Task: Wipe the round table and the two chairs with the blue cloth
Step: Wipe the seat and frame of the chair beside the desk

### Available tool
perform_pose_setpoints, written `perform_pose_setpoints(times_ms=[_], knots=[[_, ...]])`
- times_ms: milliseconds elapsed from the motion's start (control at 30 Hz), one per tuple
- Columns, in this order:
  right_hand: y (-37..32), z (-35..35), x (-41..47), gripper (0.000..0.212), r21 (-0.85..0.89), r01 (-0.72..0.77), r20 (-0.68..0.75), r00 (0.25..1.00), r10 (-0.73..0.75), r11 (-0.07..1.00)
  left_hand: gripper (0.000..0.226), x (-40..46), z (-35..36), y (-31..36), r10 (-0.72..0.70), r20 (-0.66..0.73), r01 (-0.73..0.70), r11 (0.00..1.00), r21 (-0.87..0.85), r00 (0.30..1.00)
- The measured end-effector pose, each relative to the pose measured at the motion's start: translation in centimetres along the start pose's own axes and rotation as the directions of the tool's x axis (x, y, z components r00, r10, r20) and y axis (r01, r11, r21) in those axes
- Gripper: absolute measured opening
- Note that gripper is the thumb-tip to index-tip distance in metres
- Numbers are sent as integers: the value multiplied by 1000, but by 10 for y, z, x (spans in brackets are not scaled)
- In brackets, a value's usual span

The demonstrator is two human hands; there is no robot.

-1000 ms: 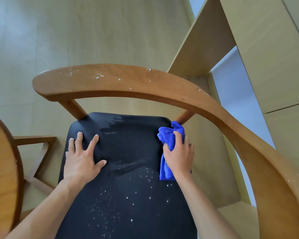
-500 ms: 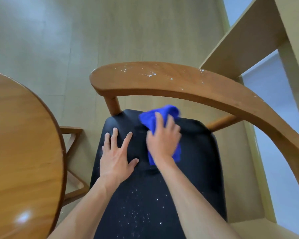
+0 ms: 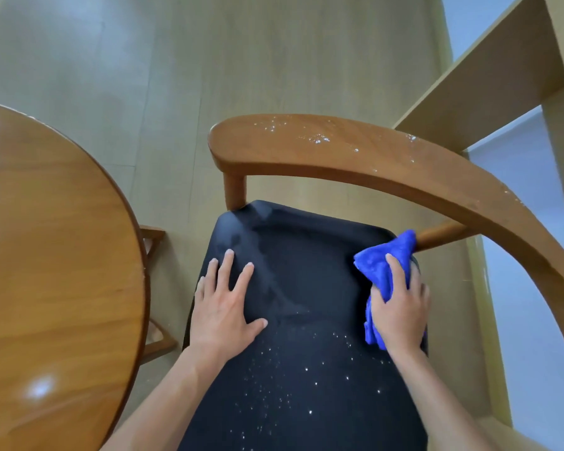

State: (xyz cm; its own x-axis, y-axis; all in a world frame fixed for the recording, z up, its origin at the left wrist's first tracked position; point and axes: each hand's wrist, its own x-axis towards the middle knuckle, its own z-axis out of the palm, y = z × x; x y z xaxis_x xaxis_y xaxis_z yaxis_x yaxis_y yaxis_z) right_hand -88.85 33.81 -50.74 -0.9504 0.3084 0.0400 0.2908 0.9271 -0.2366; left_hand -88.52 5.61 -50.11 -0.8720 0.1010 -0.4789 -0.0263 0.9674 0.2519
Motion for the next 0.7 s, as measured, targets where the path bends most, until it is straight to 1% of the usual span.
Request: perform_pose_setpoints(times_ms=[33, 67, 100, 133, 167, 200, 267, 333, 367, 400, 433, 467, 500, 533, 567, 600, 633, 667, 700], knots=[[-10, 2, -5, 52, 4, -67, -36, 997, 67, 998, 97, 1, 0, 1, -3, 5, 3, 1000, -5, 1000], [-22, 3, -15, 50, 1, -44, -55, 997, 44, 999, 97, 1, -1, 1, -2, 10, 2, 1000, -13, 1000], [-34, 4, -35, 46, -10, 56, -47, 997, -56, 998, 95, 0, -2, 0, 2, 16, -2, 1000, -22, 1000], [-43, 6, -62, 45, -15, 200, -10, 980, -200, 980, 91, 0, -4, -1, 7, 21, -6, 999, -36, 1000], [-51, 6, -95, 46, 7, 343, 56, 938, -343, 939, 87, 0, -7, -2, 11, 26, -10, 999, -53, 1000], [-55, 5, -128, 47, 40, 462, 113, 879, -463, 886, 83, 0, -10, -4, 15, 35, -12, 998, -68, 999], [-51, 4, -167, 45, 85, 641, 143, 750, -646, 763, 78, 1, -16, -7, 20, 51, -16, 997, -74, 998], [-41, 1, -159, 44, 140, 790, 167, 575, -801, 597, 76, 4, -23, -10, 26, 61, -22, 998, -67, 998], [-39, -2, -140, 48, 163, 833, 185, 501, -845, 529, 76, 6, -25, -11, 30, 63, -26, 998, -64, 998], [-38, -4, -115, 52, 172, 852, 199, 461, -865, 494, 76, 7, -26, -11, 34, 65, -30, 998, -62, 997], [-40, -5, -88, 55, 144, 847, 204, 481, -853, 512, 76, 7, -26, -12, 35, 67, -31, 997, -64, 997], [-47, -2, -60, 58, 110, 798, 209, 564, -799, 593, 76, 7, -25, -11, 32, 68, -27, 997, -67, 997], [-60, 2, -31, 61, 74, 696, 208, 690, -694, 714, 77, 6, -23, -11, 29, 66, -24, 997, -72, 997], [-74, 8, -5, 62, 34, 561, 202, 806, -556, 827, 77, 6, -21, -10, 29, 62, -24, 997, -79, 998], [-88, 14, 18, 61, -1, 432, 197, 884, -423, 902, 77, 5, -19, -10, 28, 51, -23, 996, -88, 998], [-100, 20, 34, 59, -8, 332, 206, 924, -323, 943, 76, 4, -19, -10, 23, 35, -20, 995, -103, 999], [-110, 23, 41, 58, -16, 264, 213, 943, -255, 964, 75, 4, -19, -11, 19, 19, -17, 992, -128, 1000], [-116, 24, 38, 58, -29, 235, 201, 953, -225, 972, 75, 4, -19, -11, 17, 8, -15, 986, -168, 1000], [-118, 23, 25, 59, -28, 249, 195, 951, -239, 968, 76, 4, -21, -10, 9, -2, -10, 974, -224, 1000]])
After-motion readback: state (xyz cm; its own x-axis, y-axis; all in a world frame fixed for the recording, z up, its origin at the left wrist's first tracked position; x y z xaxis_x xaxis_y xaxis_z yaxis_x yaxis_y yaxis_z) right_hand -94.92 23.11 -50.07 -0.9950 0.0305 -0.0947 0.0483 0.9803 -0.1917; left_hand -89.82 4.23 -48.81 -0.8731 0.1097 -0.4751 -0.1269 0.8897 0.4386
